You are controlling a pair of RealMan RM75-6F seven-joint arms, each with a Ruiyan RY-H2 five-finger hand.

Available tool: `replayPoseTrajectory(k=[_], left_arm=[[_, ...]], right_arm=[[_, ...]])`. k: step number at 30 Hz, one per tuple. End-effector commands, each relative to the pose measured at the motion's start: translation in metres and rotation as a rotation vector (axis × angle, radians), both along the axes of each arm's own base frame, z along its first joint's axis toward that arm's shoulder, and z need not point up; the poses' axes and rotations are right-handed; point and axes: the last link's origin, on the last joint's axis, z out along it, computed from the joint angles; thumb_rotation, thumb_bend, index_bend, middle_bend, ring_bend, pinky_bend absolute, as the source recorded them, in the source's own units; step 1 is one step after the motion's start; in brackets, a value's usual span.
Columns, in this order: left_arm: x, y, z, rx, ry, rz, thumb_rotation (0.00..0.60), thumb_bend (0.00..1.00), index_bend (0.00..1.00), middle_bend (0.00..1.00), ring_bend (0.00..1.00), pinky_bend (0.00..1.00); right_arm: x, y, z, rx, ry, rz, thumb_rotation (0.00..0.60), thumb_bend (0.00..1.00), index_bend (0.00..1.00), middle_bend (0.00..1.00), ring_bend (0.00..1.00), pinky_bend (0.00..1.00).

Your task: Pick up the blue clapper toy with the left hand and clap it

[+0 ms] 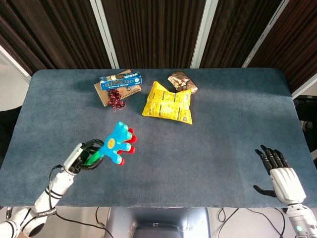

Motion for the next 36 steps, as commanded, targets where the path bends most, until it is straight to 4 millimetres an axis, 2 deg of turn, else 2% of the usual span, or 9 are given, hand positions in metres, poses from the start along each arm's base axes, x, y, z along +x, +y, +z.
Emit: replayPoseTrajectory(k=[1, 4, 10, 13, 15, 18, 21, 30, 36], left_arm=[[-0.028, -0.012, -0.048, -0.123, 0.555, -0.18, 0.6, 0.66, 0.89, 0.9, 0.7, 1.0], [-0.022, -0.002, -0.038, -0.068, 0.539, -0.157, 0.6, 0.66, 0.89, 0.9, 0.7, 1.0], [0.002, 0.024, 0.046, 0.066, 0.045, -0.018, 0.6, 0.65, 0.89, 0.9, 0.7, 1.0], [0.003, 0.026, 0.058, 0.084, -0.013, -0.014, 0.6, 0.65, 0.89, 0.9, 0.7, 1.0], [0.008, 0.031, 0.096, 0.136, -0.279, 0.02, 0.6, 0.66, 0.89, 0.9, 0.7, 1.0], [0.003, 0.036, 0.11, 0.188, -0.286, 0.024, 0.6, 0.66, 0.89, 0.9, 0.71, 1.0], [-0.002, 0.035, 0.092, 0.223, -0.131, 0.034, 0.6, 0.66, 0.9, 0.91, 0.71, 1.0], [-0.023, 0.015, -0.004, 0.141, 0.361, -0.05, 0.6, 0.7, 0.9, 0.91, 0.71, 1.0], [-0.015, 0.016, -0.02, 0.144, 0.414, -0.107, 0.6, 0.68, 0.9, 0.91, 0.71, 1.0]], right_arm=[[0.0, 0.0, 0.0, -0.001, 0.0, -0.002, 0.6, 0.04, 0.0, 0.0, 0.0, 0.0], [0.0, -0.001, 0.001, -0.002, -0.002, -0.002, 0.6, 0.04, 0.0, 0.0, 0.0, 0.0], [-0.001, 0.0, 0.003, -0.004, -0.005, -0.007, 0.6, 0.04, 0.0, 0.0, 0.0, 0.0], [-0.001, 0.0, 0.003, -0.004, -0.005, -0.006, 0.6, 0.04, 0.0, 0.0, 0.0, 0.0], [0.0, 0.001, 0.002, -0.001, -0.006, -0.004, 0.6, 0.04, 0.0, 0.0, 0.0, 0.0], [0.0, 0.001, 0.002, -0.003, -0.007, -0.003, 0.6, 0.04, 0.0, 0.0, 0.0, 0.0], [0.0, 0.001, 0.001, 0.0, -0.007, -0.002, 0.6, 0.04, 0.0, 0.0, 0.0, 0.0], [0.0, 0.002, -0.001, 0.002, -0.002, -0.002, 0.6, 0.04, 0.0, 0.0, 0.0, 0.0], [0.0, 0.002, 0.001, 0.0, -0.004, -0.002, 0.6, 0.04, 0.0, 0.0, 0.0, 0.0]])
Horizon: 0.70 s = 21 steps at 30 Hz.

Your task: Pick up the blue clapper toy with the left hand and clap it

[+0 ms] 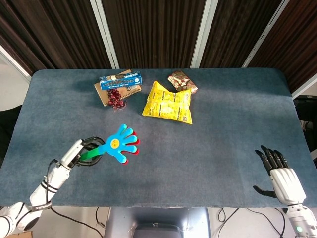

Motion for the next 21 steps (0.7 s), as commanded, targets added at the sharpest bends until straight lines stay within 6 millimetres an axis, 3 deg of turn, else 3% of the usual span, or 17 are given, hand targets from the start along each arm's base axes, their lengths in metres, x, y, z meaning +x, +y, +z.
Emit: replayPoseTrajectory(k=[1, 9, 16, 21], left_arm=[[0.002, -0.001, -0.027, -0.007, 0.134, -0.046, 0.6, 0.68, 0.9, 0.91, 0.71, 1.0], [0.007, 0.012, -0.036, -0.015, 0.117, 0.058, 0.6, 0.65, 0.9, 0.91, 0.7, 1.0], [-0.003, 0.02, -0.071, -0.024, 0.358, -0.014, 0.6, 0.64, 0.9, 0.91, 0.67, 1.0], [-0.009, 0.029, -0.082, 0.056, 0.451, -0.025, 0.6, 0.6, 0.89, 0.89, 0.61, 0.96]], right_arm=[[0.0, 0.0, 0.001, -0.004, -0.001, -0.001, 0.6, 0.04, 0.0, 0.0, 0.0, 0.0], [-0.001, 0.0, 0.003, -0.01, 0.0, -0.004, 0.6, 0.04, 0.0, 0.0, 0.0, 0.0], [0.0, 0.003, 0.007, -0.025, -0.012, 0.001, 0.6, 0.04, 0.0, 0.0, 0.0, 0.0], [-0.001, 0.004, 0.012, -0.032, -0.017, 0.001, 0.6, 0.04, 0.0, 0.0, 0.0, 0.0]])
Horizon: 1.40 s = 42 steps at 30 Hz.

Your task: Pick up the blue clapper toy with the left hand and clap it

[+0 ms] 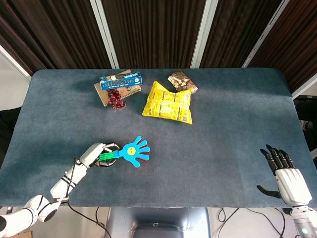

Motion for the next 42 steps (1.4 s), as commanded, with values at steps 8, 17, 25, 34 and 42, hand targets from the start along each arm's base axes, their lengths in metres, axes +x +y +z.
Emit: replayPoseTrajectory(k=[8, 17, 25, 34, 42], left_arm=[[-0.009, 0.007, -0.019, 0.122, 0.234, -0.109, 0.6, 0.48, 0.27, 0.21, 0.04, 0.13], [-0.004, 0.004, -0.005, 0.214, 0.28, -0.185, 0.6, 0.43, 0.01, 0.0, 0.0, 0.0], [0.014, -0.018, 0.037, 0.342, 0.245, -0.268, 0.6, 0.4, 0.0, 0.0, 0.0, 0.0], [-0.042, -0.156, 0.122, 0.643, 0.446, -0.06, 0.6, 0.39, 0.0, 0.0, 0.0, 0.0], [-0.058, -0.17, 0.142, 0.581, 0.485, 0.047, 0.6, 0.38, 0.0, 0.0, 0.0, 0.0]], right_arm=[[0.0, 0.001, 0.001, 0.004, -0.001, 0.003, 0.6, 0.04, 0.0, 0.0, 0.0, 0.0], [0.001, 0.004, 0.002, 0.005, -0.004, 0.007, 0.6, 0.04, 0.0, 0.0, 0.0, 0.0], [0.002, 0.005, 0.002, 0.008, -0.005, 0.016, 0.6, 0.04, 0.0, 0.0, 0.0, 0.0], [0.004, 0.006, -0.001, 0.0, 0.012, 0.025, 0.6, 0.04, 0.0, 0.0, 0.0, 0.0], [0.008, 0.004, -0.008, -0.05, 0.011, 0.09, 0.6, 0.04, 0.0, 0.0, 0.0, 0.0]])
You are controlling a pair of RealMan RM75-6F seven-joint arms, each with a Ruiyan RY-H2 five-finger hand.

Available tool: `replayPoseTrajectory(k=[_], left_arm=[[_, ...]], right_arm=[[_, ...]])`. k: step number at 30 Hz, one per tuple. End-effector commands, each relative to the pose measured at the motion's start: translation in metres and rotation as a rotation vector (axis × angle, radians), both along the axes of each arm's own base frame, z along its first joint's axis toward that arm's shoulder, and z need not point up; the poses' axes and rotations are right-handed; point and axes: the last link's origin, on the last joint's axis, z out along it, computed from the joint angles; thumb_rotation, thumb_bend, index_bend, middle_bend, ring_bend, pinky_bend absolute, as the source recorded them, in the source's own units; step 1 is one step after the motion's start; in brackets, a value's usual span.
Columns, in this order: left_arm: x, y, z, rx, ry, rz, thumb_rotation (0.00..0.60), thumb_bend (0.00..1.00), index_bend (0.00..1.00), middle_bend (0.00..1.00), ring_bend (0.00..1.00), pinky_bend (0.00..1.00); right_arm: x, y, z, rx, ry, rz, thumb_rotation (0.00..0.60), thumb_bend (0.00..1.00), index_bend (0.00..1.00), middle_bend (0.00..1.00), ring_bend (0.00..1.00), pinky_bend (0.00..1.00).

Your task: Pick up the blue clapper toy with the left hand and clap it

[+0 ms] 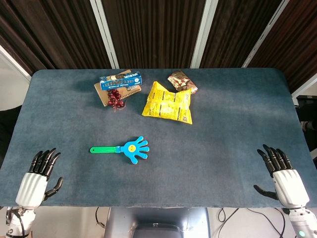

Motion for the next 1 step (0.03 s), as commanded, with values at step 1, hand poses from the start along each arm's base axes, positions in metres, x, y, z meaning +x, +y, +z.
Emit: replayPoseTrajectory(k=[1], left_arm=[[-0.0125, -0.0089, 0.0103, -0.07, 0.031, 0.094, 0.6, 0.38, 0.0, 0.0, 0.0, 0.0]], right_arm=[[-0.0032, -0.0011, -0.0019, -0.012, 0.018, -0.008, 0.6, 0.04, 0.0, 0.0, 0.0, 0.0]])
